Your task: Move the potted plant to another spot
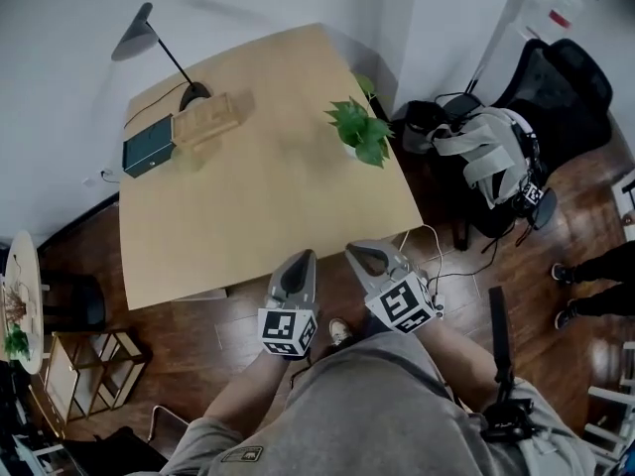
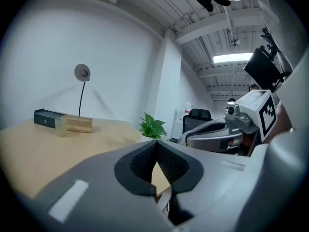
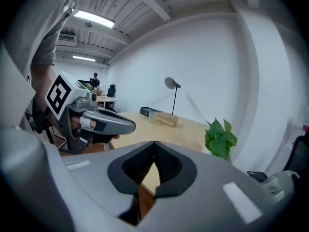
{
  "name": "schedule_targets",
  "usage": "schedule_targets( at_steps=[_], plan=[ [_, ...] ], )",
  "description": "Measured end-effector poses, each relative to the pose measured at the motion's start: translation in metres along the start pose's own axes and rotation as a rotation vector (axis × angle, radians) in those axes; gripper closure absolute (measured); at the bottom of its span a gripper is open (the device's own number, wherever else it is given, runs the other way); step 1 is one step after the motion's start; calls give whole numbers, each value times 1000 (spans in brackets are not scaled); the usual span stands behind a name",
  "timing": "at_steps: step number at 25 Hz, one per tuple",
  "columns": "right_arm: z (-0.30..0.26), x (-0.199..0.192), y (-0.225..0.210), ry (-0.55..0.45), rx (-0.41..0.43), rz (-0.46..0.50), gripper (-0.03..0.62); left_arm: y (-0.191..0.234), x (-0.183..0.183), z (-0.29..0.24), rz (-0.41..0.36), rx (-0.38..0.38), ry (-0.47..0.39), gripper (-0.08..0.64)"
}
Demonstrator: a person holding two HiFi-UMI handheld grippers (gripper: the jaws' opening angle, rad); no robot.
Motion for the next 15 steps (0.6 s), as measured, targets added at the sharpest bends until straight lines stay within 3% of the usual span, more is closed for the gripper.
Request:
schedule_targets(
  at_steps=[6,15],
  plan=[
    [22,0,17,-13,8,-101,586,-12,-3,24,12,9,-5,566],
    [40,1,19,-44,42,-73,586,-32,1,26,3,33,-43,566]
  ],
)
Point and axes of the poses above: the fingertips, and each gripper's own axes: z backward along the fingers, y to its left, x out of its top, the point moved 3 cm from there along z, backward along the fingers, and after that the axes turned 8 degrees about z, right-handed, at the moved point
